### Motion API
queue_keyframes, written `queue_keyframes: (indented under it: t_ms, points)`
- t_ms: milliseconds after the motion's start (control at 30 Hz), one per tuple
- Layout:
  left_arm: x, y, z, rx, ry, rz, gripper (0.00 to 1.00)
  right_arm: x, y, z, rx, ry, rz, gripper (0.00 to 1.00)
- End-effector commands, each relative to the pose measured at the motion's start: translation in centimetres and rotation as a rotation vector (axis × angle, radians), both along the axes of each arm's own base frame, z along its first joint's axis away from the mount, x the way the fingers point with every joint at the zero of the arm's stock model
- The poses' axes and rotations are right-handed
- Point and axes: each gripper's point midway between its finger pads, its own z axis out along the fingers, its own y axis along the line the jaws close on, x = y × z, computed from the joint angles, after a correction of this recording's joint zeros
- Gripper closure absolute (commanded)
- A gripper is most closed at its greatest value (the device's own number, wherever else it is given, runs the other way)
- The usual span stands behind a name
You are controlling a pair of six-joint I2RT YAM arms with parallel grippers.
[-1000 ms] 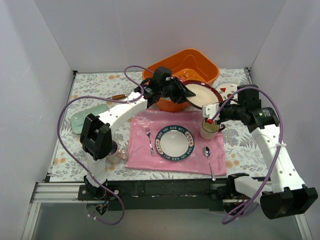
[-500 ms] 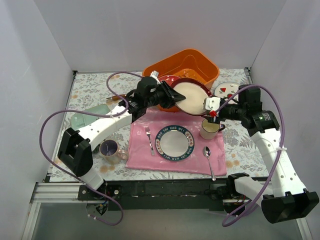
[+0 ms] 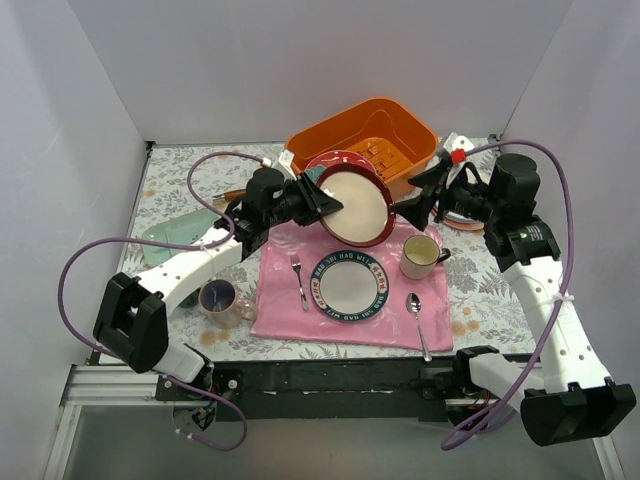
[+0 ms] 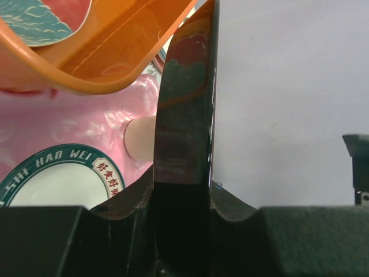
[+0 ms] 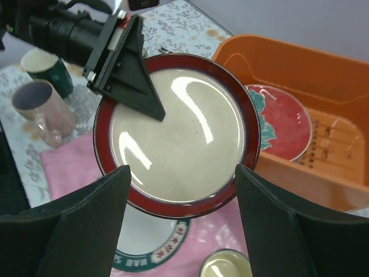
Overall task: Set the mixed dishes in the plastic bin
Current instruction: Pick up the plate at the center of the board.
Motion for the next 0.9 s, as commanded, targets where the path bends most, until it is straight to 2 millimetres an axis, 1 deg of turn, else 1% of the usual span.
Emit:
queue_keyframes:
  t_ms: [0, 33, 67, 133, 167, 233, 267, 367, 467, 533, 567, 600, 633, 667, 733, 767, 833, 867]
  points:
    - [-2.4, 0.9, 11.0, -0.171, -0.315, -0.062, 1.0, 2.6, -0.4, -0.3, 0.24, 0.327, -0.182, 0.2]
    - [-2.5, 0.9, 11.2, -0.174, -0.328, -0.065, 1.0, 2.9, -0.4, -0.6, 0.295, 0.424, -0.212, 0.2]
    - [-2.6, 1.0, 11.3, -0.174, -0.333, -0.069, 1.0, 3.7, -0.9, -1.5, 0.314, 0.482, -0.244, 0.2]
    - [-2.9, 1.2, 11.3, -0.173, -0.341, -0.072, 1.0, 4.2, -1.1, -2.7, 0.349, 0.588, -0.274, 0.19]
    - [-2.8, 1.4, 11.3, -0.172, -0.344, -0.068, 1.0, 4.7, -1.4, -3.6, 0.382, 0.667, -0.3, 0.18]
    - [-3.1, 1.5, 11.2, -0.179, -0.347, -0.072, 1.0, 4.6, -1.1, -4.8, 0.401, 0.752, -0.285, 0.16]
    - [-3.3, 1.6, 11.3, -0.183, -0.349, -0.073, 1.0, 4.7, -1.1, -5.7, 0.416, 0.813, -0.288, 0.15]
    - [-3.5, 1.7, 11.5, -0.192, -0.359, -0.076, 1.0, 4.4, -0.6, -6.8, 0.433, 0.882, -0.257, 0.14]
    - [-3.6, 1.8, 11.8, -0.2, -0.372, -0.075, 1.0, 4.3, -0.1, -6.7, 0.463, 0.925, -0.227, 0.14]
    - [-3.6, 1.8, 12.0, -0.205, -0.375, -0.077, 1.0, 3.7, 0.3, -6.9, 0.488, 0.979, -0.196, 0.14]
    - [-3.7, 1.7, 11.9, -0.207, -0.375, -0.081, 1.0, 3.8, 0.5, -6.6, 0.504, 0.975, -0.179, 0.15]
    - [-3.7, 1.7, 12.1, -0.217, -0.377, -0.083, 1.0, 3.4, 0.7, -6.9, 0.512, 1.003, -0.158, 0.16]
    - [-3.7, 1.7, 12.2, -0.222, -0.377, -0.085, 1.0, 3.1, 0.9, -6.8, 0.528, 1.033, -0.147, 0.16]
    - [-3.7, 1.6, 12.2, -0.226, -0.377, -0.089, 1.0, 3.2, 1.1, -6.4, 0.537, 1.016, -0.128, 0.18]
    - [-3.7, 1.4, 12.3, -0.236, -0.376, -0.101, 1.0, 2.8, 1.3, -6.6, 0.555, 1.056, -0.116, 0.2]
    - [-3.8, 1.3, 12.3, -0.239, -0.377, -0.105, 1.0, 2.7, 1.5, -6.6, 0.558, 1.062, -0.108, 0.23]
    - [-3.8, 1.2, 12.4, -0.249, -0.376, -0.112, 1.0, 2.6, 1.7, -6.5, 0.566, 1.067, -0.094, 0.25]
    - [-3.9, 1.1, 12.4, -0.254, -0.377, -0.118, 1.0, 2.5, 1.8, -6.4, 0.572, 1.073, -0.087, 0.3]
